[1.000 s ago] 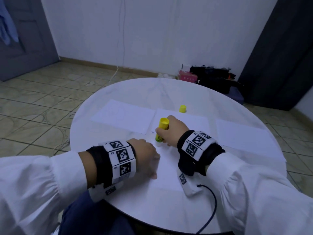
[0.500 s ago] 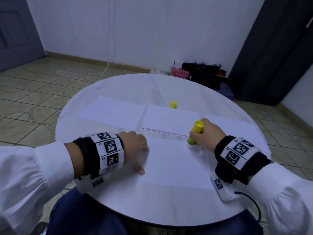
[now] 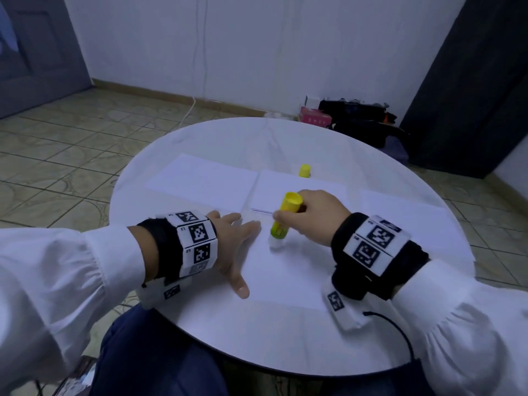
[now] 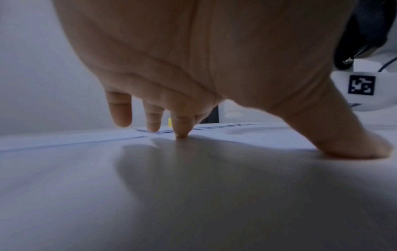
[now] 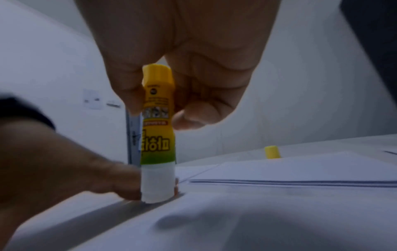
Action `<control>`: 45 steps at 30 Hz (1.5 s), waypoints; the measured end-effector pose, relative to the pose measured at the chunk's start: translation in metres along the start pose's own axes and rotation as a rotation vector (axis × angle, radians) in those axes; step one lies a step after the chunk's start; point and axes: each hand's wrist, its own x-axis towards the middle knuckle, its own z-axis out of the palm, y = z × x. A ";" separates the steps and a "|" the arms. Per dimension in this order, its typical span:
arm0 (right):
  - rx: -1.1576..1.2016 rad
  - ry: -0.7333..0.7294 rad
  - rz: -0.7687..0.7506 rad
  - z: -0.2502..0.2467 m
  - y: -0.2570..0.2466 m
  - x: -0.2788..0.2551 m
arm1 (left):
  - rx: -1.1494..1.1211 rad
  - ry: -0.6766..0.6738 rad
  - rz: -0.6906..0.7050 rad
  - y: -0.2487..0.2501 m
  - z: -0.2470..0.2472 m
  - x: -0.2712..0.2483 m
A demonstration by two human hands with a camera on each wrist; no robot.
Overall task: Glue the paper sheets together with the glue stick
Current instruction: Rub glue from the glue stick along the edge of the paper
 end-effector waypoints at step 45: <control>-0.112 0.006 0.121 -0.057 0.088 -0.078 | 0.264 -0.096 0.035 0.026 -0.018 0.014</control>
